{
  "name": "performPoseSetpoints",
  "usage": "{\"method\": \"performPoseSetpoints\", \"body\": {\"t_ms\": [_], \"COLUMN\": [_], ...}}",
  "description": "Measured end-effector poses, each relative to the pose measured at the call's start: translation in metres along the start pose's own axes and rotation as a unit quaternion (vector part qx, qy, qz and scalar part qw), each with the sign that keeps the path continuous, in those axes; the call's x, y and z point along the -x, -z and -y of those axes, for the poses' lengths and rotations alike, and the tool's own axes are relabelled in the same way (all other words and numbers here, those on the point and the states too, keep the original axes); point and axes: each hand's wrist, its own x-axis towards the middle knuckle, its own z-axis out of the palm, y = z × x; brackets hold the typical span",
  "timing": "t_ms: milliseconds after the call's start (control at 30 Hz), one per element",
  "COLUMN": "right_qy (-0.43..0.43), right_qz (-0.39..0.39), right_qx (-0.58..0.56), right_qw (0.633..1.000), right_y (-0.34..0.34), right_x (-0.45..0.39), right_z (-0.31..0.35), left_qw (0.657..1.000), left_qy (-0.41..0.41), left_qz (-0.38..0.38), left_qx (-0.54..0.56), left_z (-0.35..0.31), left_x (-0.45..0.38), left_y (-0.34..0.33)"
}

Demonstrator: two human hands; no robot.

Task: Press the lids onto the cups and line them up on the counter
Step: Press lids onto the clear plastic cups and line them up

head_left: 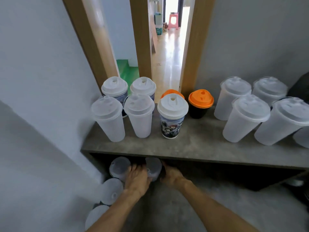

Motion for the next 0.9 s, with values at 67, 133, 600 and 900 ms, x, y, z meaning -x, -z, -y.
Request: {"method": "performPoseSetpoints", "body": {"t_ms": [67, 133, 600, 900], "right_qy": [0.003, 0.01, 0.053, 0.082], "right_qz": [-0.013, -0.031, -0.279, -0.387], "right_qx": [-0.026, -0.062, -0.231, -0.206], "right_qw": [1.0, 0.998, 0.931, 0.895], "right_y": [-0.005, -0.01, 0.029, 0.122], "right_x": [0.002, 0.012, 0.164, 0.174], "right_z": [0.0, -0.001, -0.07, -0.046], "left_qw": [0.999, 0.997, 0.944, 0.93], "left_qy": [-0.007, -0.006, -0.148, -0.122], "left_qz": [-0.02, -0.036, -0.089, -0.179], "left_qx": [0.031, 0.072, 0.28, 0.297], "left_z": [0.003, 0.004, -0.068, -0.165], "left_x": [0.005, 0.015, 0.124, 0.079], "left_y": [-0.005, -0.009, 0.156, 0.245]}}
